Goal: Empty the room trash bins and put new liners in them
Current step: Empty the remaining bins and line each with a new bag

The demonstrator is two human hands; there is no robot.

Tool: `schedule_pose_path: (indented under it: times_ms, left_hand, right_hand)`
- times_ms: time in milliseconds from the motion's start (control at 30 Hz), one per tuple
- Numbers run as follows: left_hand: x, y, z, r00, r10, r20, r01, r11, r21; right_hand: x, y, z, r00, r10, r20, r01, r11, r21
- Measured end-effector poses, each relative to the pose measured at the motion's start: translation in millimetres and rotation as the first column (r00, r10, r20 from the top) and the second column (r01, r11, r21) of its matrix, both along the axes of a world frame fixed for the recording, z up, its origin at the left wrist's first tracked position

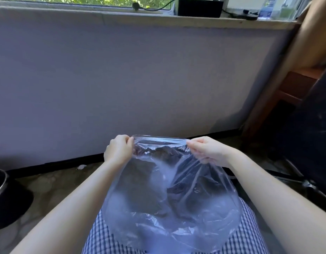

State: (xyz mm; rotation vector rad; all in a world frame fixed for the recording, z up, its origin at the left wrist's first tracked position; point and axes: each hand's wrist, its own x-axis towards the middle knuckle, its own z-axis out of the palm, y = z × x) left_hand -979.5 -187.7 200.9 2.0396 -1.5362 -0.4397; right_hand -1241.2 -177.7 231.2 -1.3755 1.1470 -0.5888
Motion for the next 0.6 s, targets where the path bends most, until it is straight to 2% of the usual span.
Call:
schedule_pose_path:
  times_ms: [100, 233, 400, 500, 533, 600]
  left_hand:
    - [1.6, 5.9, 0.1, 0.994, 0.031, 0.102, -0.032, 0.999, 0.008]
    - [1.3, 16.3, 4.1, 0.999, 0.023, 0.047, -0.025, 0.999, 0.030]
    - [-10.1, 31.4, 2.8, 0.980, -0.148, 0.134, 0.126, 0.980, 0.156]
    - [-17.6, 32.0, -8.1, 0.960, -0.198, 0.199, 0.146, 0.958, 0.246]
    - [-18.1, 29.6, -12.9, 0.971, -0.166, 0.172, 0.121, 0.962, 0.245]
    - [-15.4, 20.7, -22.6, 0.999, -0.043, 0.009, 0.040, 0.967, 0.250]
  right_hand:
    - [-9.0, -1.0, -6.3, 0.982, -0.186, 0.011, 0.187, 0.982, -0.041]
    - [-19.1, -1.5, -3.9, 0.918, -0.392, 0.063, 0.395, 0.917, -0.057]
    - [-25.4, -6.1, -2.6, 0.816, -0.563, 0.127, 0.576, 0.810, -0.111]
    - [-28.4, -5.9, -3.9, 0.745, -0.634, 0.208, 0.663, 0.739, -0.121]
    - [-30.1, -6.2, -3.4, 0.726, -0.653, 0.217, 0.685, 0.715, -0.139]
    - [-36.4, -10.2, -5.4, 0.678, -0.696, 0.236, 0.735, 0.655, -0.175]
